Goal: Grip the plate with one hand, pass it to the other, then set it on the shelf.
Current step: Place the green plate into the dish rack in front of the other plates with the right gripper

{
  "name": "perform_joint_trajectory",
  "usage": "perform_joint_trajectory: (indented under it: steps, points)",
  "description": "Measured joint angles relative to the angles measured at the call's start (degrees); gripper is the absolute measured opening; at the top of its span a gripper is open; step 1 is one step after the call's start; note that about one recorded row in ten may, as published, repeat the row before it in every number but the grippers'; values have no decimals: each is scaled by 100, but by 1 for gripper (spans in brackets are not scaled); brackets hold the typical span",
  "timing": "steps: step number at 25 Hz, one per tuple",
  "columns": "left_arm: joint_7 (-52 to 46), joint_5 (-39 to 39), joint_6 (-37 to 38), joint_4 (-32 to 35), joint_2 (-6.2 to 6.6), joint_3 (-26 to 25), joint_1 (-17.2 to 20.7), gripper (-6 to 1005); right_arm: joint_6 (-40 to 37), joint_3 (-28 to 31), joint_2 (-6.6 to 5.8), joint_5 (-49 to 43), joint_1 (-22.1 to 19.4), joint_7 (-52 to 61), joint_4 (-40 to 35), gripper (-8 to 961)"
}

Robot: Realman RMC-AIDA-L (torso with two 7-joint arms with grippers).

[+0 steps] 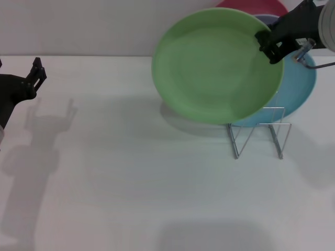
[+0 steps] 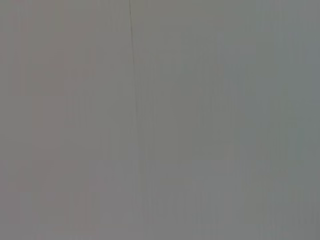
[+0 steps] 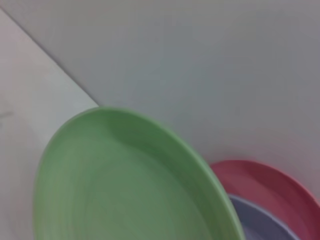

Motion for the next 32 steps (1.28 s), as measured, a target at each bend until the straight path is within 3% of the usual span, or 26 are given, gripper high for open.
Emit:
perform_joint_trajectory:
  steps: [8, 32]
  points:
    - [-136, -2, 12, 71, 3, 19, -3, 823, 609, 148, 14, 6, 383, -213, 28, 55]
    - [-225, -1, 111, 328, 14, 131, -163, 823, 1044, -145, 14, -2, 641, 383, 44, 55]
